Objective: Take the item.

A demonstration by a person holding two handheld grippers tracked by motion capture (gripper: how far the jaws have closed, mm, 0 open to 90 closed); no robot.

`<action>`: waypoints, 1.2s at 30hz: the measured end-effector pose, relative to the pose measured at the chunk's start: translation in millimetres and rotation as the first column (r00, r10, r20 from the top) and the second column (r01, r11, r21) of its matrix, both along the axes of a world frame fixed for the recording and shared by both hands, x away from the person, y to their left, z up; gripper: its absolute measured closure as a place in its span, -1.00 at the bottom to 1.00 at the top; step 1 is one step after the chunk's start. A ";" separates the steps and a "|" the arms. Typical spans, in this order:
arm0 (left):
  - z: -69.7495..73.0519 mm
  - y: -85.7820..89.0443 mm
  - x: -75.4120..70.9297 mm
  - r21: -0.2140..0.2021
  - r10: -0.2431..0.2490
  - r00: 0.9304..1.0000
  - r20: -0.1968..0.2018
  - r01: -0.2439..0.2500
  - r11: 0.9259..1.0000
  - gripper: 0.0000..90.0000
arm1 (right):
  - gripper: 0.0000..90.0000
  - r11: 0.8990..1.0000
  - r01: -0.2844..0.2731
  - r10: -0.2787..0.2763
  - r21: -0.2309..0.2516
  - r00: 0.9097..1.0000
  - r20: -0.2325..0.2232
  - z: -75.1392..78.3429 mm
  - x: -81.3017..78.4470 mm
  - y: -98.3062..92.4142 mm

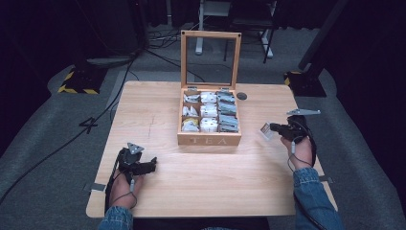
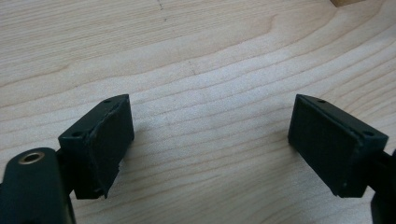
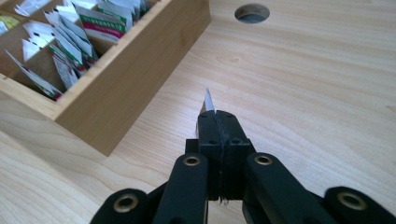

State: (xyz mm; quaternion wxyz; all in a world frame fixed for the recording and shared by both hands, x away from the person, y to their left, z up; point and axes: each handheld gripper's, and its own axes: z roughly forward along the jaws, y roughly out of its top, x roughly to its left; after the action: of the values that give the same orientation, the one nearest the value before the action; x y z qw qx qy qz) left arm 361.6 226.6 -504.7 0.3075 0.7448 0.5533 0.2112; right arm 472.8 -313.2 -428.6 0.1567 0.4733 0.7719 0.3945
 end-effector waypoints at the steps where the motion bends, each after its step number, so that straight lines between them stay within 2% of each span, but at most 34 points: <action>1: 0.0 0.0 0.0 0.000 0.000 1.000 0.000 0.000 1.000 -0.67 | 0.98 1.000 0.002 -0.002 -0.004 1.000 -0.010 -3.2 1.2 0.4; 4: 0.0 0.0 0.0 0.000 0.000 1.000 0.000 0.000 1.000 -0.67 | 0.98 1.000 0.005 -0.005 -0.004 1.000 -0.020 -5.8 2.2 0.0; 11: 0.1 -0.1 0.3 0.000 0.001 1.000 -0.001 -0.001 1.000 -0.67 | 0.96 1.000 0.029 -0.029 -0.013 0.997 -0.071 -16.2 6.2 -4.0; 22: 0.1 -0.1 0.3 0.000 0.001 1.000 -0.001 -0.001 1.000 -0.67 | 0.87 0.998 0.063 -0.063 -0.008 0.993 -0.100 -24.4 9.8 -12.7; 23: 0.1 -0.1 0.4 0.000 0.001 1.000 -0.001 -0.001 1.000 -0.67 | 0.77 0.997 0.073 -0.072 -0.003 0.992 -0.107 -26.9 10.9 -15.4; 24: 0.1 -0.1 0.4 0.000 0.001 1.000 -0.001 -0.001 1.000 -0.67 | 0.77 0.997 0.073 -0.072 -0.003 0.992 -0.107 -26.9 10.9 -15.4; 26: 0.1 -0.1 0.4 0.000 0.001 1.000 -0.001 -0.001 1.000 -0.67 | 0.58 0.997 0.082 -0.083 -0.012 0.990 -0.118 -31.3 12.3 -18.7; 27: 0.1 -0.1 0.4 0.000 0.001 1.000 -0.001 -0.001 1.000 -0.67 | 0.58 0.997 0.082 -0.083 -0.012 0.990 -0.118 -31.3 12.3 -18.7; 28: 0.1 -0.1 0.3 0.000 0.001 1.000 -0.001 -0.001 1.000 -0.67 | 0.36 0.995 0.094 -0.096 -0.021 0.988 -0.120 -34.5 13.6 -20.1; 29: 0.1 -0.1 0.3 0.000 0.001 1.000 -0.001 -0.001 1.000 -0.67 | 0.36 0.995 0.094 -0.096 -0.021 0.988 -0.120 -34.5 13.6 -20.1; 31: 0.1 -0.1 0.3 0.000 0.001 1.000 -0.001 -0.001 1.000 -0.68 | 0.13 0.994 0.107 -0.110 -0.037 0.985 -0.131 -39.7 15.6 -22.4; 36: 0.1 -0.1 0.3 0.000 0.001 1.000 -0.001 -0.001 1.000 -0.67 | -0.03 0.991 0.124 -0.128 -0.042 0.984 -0.124 -43.9 16.4 -26.6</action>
State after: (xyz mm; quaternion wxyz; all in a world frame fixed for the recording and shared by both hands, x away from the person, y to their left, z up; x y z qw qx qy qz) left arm 361.9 226.5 -504.6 0.3070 0.7446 0.5540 0.2110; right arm 489.2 -339.8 -472.5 0.1405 0.5424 0.7554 0.3397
